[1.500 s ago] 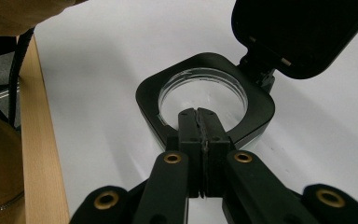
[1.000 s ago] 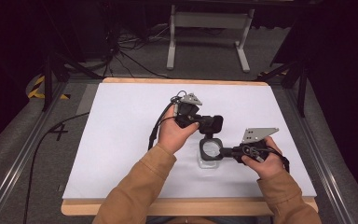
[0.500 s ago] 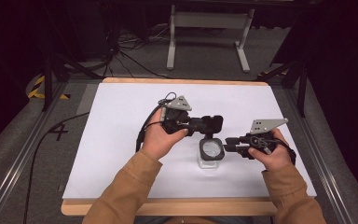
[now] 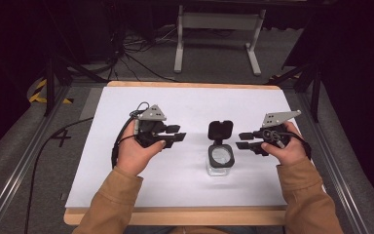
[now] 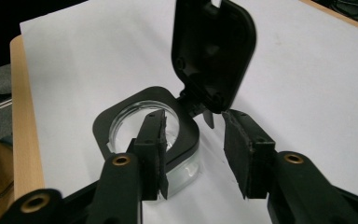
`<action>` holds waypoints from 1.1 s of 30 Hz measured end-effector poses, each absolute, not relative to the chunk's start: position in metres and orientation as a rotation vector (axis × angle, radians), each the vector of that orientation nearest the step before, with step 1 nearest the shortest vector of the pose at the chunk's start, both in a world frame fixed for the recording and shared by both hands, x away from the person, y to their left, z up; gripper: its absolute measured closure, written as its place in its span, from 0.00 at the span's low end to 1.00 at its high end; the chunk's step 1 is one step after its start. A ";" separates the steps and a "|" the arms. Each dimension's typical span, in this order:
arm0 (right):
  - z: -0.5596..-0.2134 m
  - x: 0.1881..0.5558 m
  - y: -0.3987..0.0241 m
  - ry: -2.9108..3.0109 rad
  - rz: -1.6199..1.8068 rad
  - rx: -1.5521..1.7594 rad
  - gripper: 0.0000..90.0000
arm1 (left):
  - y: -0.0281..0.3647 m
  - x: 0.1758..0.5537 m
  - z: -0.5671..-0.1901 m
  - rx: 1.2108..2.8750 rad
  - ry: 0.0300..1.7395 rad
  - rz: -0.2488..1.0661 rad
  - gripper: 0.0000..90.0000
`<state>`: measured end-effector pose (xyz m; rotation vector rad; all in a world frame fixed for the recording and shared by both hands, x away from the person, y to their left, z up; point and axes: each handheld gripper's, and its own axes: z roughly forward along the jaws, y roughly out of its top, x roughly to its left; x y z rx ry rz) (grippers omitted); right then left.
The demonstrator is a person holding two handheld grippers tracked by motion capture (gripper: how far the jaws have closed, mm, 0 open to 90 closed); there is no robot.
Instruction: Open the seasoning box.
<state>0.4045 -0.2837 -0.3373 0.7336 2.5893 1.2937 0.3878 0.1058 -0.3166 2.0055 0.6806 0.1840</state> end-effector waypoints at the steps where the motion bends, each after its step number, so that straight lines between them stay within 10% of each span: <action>1: -0.338 0.406 -0.285 2.593 1.288 0.738 0.65 | 0.110 0.387 -0.318 2.012 0.689 0.182 0.69; 33: -0.391 0.440 -0.340 2.436 1.089 1.162 0.47 | 0.172 0.427 -0.404 2.165 1.039 0.170 0.38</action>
